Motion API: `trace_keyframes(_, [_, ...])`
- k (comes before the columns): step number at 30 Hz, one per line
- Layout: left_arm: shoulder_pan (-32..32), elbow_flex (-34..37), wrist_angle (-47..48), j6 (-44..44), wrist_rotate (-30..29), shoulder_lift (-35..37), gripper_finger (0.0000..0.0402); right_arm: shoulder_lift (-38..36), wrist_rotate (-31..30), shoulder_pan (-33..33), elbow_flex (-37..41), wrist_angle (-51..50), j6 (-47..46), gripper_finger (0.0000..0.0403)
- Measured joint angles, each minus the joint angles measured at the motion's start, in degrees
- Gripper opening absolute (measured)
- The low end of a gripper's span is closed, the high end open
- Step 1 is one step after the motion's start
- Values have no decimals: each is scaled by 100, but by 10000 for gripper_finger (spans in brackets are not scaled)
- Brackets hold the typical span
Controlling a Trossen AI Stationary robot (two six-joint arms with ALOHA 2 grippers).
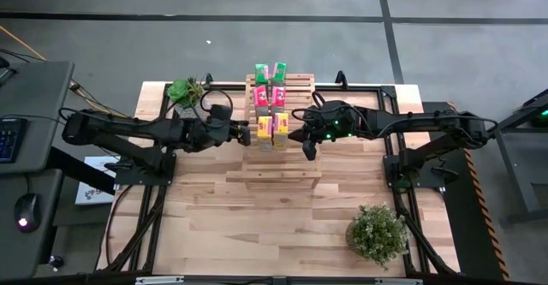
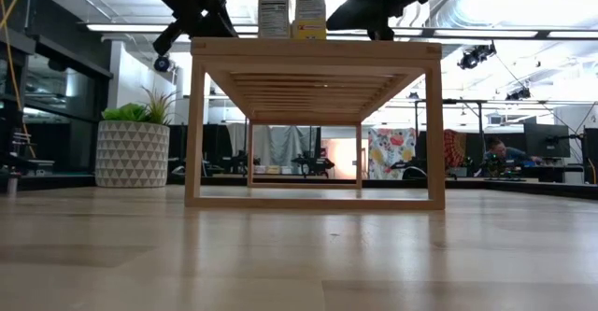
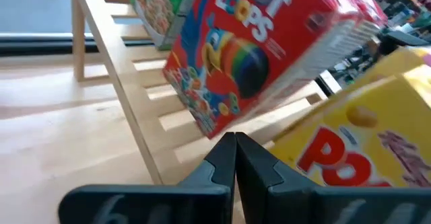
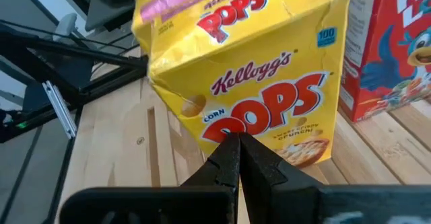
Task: Stack cereal on shelf
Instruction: Put the yellow cereal box on the top shelf and align with the other yellow cereal box, then adjust the cereal boxes on the shelf
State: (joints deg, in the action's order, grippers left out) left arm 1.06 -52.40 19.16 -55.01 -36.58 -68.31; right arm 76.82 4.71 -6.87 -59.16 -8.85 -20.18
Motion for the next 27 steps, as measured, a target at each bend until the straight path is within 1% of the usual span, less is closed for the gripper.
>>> trace_keyframes(4, [-207,0,-2,311,0,0,0,-11,-24,-6,0,-142,111,0])
trace_keyframes(7, [-492,-2,-21,552,91,0,0,-40,-21,-73,-2,-311,118,0])
trace_keyframes(9, [-778,-48,-51,843,403,-2,0,-78,-30,-154,-2,-511,172,0])
trace_keyframes(11, [-1095,-81,-235,1241,864,-2,0,-140,-58,-264,-2,-597,261,0])
trace_keyframes(13, [-1397,-117,-339,1618,1292,-2,0,-217,-154,-397,-2,-630,283,0])
trace_keyframes(15, [-1672,-148,-324,1909,1578,-2,0,-283,-301,-552,-2,-614,290,0])
trace_keyframes(17, [-1911,-153,-346,2126,1885,-2,0,-328,-426,-722,-2,-604,286,0])
trace_keyframes(20, [-2213,-153,-519,2447,2656,-4,0,-323,-463,-952,-7,-591,231,0])
trace_keyframes(22, [-2323,-153,-720,2590,3065,-48,0,-321,-450,-1051,-7,-580,225,0])
trace_keyframes(24, [-2368,-153,-825,2663,3195,-123,0,-297,-440,-1129,-7,-496,225,0])
trace_keyframes(27, [-2427,-156,-1077,2676,3205,-217,0,-285,-421,-1216,-7,-267,225,0])
